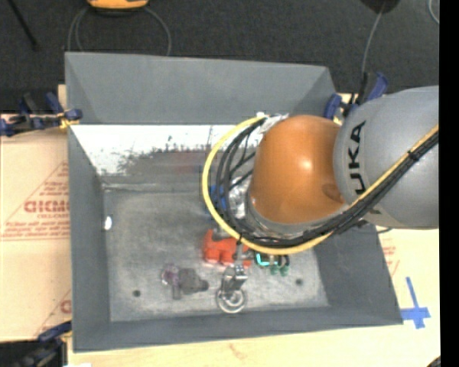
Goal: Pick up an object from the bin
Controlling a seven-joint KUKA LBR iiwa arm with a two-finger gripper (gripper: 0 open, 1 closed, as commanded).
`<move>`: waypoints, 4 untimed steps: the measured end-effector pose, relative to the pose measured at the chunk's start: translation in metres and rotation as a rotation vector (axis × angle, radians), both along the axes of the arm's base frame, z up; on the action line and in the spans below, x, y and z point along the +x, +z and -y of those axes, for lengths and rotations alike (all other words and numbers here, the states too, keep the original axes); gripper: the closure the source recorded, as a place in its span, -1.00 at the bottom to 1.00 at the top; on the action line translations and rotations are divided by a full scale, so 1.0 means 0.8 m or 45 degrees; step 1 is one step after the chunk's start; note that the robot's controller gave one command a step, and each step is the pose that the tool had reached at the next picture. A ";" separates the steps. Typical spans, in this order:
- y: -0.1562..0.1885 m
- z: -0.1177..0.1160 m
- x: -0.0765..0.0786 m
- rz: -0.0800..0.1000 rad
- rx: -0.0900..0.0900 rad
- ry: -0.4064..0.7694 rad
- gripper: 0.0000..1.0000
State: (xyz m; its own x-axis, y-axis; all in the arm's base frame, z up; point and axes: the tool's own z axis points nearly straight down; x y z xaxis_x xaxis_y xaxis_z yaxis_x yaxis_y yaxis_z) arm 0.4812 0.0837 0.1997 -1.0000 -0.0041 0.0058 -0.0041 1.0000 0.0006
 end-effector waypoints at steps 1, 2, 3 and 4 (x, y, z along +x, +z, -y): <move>-0.134 0.057 0.045 0.016 0.002 -0.011 -1.00; -0.159 0.051 0.075 0.007 -0.003 0.057 -1.00; -0.156 0.052 0.077 0.012 0.000 0.052 -1.00; -0.154 0.052 0.079 0.015 0.002 0.044 -1.00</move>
Offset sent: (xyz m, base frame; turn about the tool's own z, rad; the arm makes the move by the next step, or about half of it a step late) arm 0.0401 -0.0532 -0.1297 0.0117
